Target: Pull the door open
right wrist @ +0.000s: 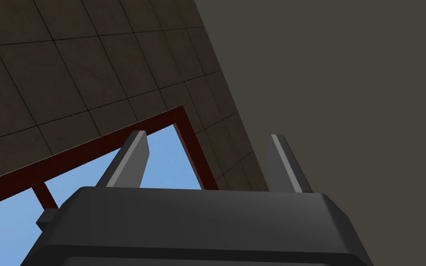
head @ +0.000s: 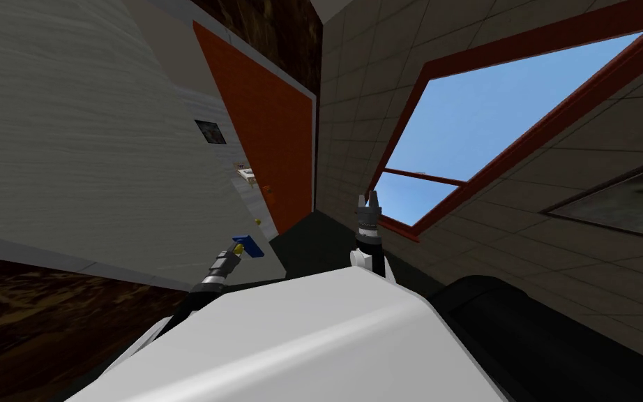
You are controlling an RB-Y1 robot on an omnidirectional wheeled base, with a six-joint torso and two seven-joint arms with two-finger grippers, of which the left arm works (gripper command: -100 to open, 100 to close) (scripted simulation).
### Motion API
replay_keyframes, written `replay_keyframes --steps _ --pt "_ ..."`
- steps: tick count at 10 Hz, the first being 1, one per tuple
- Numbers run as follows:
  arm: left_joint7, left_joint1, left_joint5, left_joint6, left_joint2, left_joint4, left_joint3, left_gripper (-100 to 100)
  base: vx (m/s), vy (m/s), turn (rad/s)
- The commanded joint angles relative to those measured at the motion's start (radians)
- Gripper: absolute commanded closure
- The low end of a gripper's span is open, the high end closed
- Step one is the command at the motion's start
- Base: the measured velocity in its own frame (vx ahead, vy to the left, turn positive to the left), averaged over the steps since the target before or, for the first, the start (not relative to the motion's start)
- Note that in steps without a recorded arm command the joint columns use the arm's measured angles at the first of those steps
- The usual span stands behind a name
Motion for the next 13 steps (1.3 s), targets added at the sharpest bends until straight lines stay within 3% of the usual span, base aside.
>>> replay_keyframes --steps 1,2,3,4,11,12,13 --pt "0.011 0.011 0.0 -0.019 0.012 -0.005 -0.01 100 -0.192 0.111 -0.098" --pt "0.005 0.007 -0.001 -0.009 0.006 -0.003 -0.007 100 -0.086 0.052 -0.031" --pt "0.016 0.02 -0.002 -0.033 0.021 0.001 -0.017 100 -0.18 0.048 -0.139" --pt "0.019 0.023 -0.002 -0.04 0.026 0.003 -0.019 100 -0.205 0.069 -0.134" --pt "0.068 0.072 -0.005 -0.153 0.102 0.019 -0.051 100 -0.194 0.089 -0.132" --pt "0.071 0.076 -0.005 -0.162 0.108 0.02 -0.054 100 -0.191 0.051 -0.062" --pt "0.067 0.073 -0.004 -0.152 0.105 0.019 -0.049 100 -0.081 0.026 -0.003"
